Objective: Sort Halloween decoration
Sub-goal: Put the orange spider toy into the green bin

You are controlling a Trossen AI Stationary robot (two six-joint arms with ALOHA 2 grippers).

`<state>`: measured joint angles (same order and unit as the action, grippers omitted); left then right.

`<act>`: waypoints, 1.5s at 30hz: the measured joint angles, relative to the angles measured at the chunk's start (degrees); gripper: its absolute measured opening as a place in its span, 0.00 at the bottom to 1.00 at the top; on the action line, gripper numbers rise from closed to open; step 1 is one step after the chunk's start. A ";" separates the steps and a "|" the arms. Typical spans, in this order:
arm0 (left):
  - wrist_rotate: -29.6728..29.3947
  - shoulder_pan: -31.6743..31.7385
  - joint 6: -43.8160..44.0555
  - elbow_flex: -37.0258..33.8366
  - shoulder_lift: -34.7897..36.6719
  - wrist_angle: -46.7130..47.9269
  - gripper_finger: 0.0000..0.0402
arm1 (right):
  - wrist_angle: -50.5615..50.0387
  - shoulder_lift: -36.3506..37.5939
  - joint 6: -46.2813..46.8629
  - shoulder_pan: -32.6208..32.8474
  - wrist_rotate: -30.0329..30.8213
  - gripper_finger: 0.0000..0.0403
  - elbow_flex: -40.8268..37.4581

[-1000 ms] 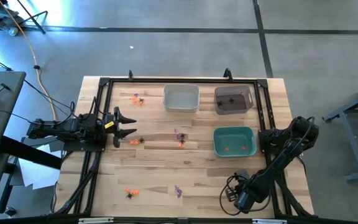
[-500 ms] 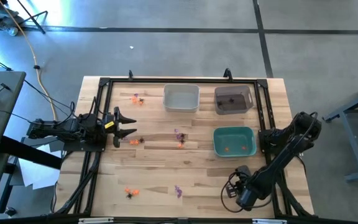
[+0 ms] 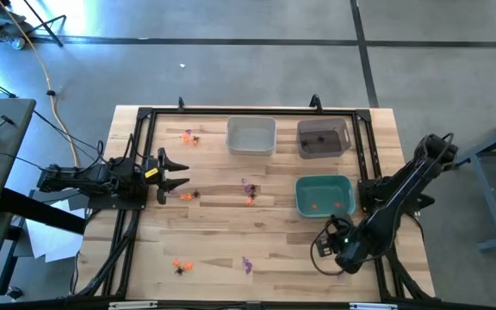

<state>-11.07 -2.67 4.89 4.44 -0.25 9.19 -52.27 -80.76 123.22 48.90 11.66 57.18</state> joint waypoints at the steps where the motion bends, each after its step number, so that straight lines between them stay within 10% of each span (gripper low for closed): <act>1: 0.00 -0.01 0.01 0.00 0.00 0.00 0.46 | -2.43 0.48 -0.85 -0.56 0.12 0.00 1.14; 16: 0.00 0.01 0.00 0.00 0.00 0.00 0.46 | -35.33 0.79 -16.50 -11.87 2.07 0.00 24.68; 30: 0.00 0.01 0.01 0.00 0.00 0.00 0.46 | -34.60 0.77 -45.85 -32.22 1.34 0.00 25.25; 45: 0.00 0.00 0.00 0.00 0.00 0.00 0.46 | -33.83 0.77 -50.26 -33.15 0.22 0.09 25.25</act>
<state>-11.07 -2.67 4.89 4.45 -0.25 9.19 -86.10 -79.99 72.96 15.75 11.88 82.43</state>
